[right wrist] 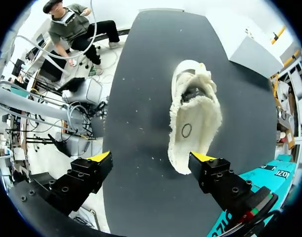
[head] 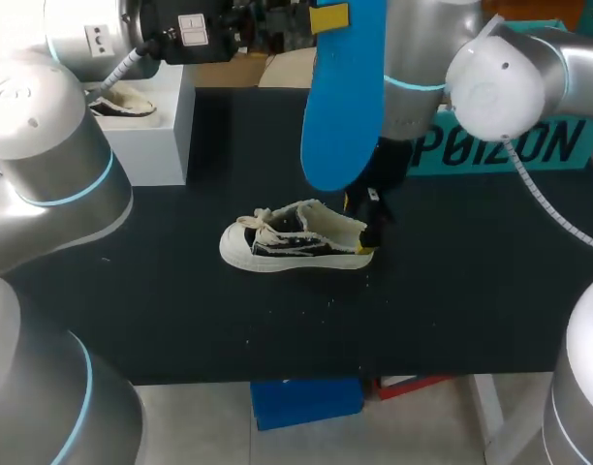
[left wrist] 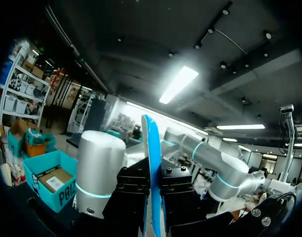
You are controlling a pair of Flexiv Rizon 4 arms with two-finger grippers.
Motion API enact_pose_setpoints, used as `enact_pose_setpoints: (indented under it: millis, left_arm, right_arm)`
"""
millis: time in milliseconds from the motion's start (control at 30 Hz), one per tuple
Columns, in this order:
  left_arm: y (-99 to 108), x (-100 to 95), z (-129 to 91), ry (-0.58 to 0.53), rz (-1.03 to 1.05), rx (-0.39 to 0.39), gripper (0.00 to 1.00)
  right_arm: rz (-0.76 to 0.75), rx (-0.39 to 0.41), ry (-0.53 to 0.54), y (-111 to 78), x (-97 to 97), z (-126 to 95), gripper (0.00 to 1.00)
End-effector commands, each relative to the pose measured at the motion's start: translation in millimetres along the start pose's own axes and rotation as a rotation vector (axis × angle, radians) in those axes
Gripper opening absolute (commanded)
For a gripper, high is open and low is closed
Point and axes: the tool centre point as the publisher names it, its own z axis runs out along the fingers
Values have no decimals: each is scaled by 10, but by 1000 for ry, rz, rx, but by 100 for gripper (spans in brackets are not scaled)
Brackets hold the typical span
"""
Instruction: Take the shoe out of the shoebox, open the shoe tongue, remove and reinsert the insole, then place the shoe into the shoebox
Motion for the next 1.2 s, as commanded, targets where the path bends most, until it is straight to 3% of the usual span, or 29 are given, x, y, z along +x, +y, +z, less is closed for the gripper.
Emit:
enact_pose_setpoints:
  millis: [33, 367, 633, 1200]
  left_arm:
    - [1, -5, 16, -2, 0, -1, 0]
    - [1, -5, 16, -2, 0, -1, 0]
    - [1, -5, 16, -2, 0, -1, 0]
    - [1, -5, 16, -2, 0, -1, 0]
  right_arm:
    - [30, 54, -3, 14, -129, 172, 100]
    - [72, 87, -48, -63, -321, 420, 100]
    - [105, 77, -157, -112, -486, 485, 100]
    - [105, 77, -157, -112, -486, 485, 100]
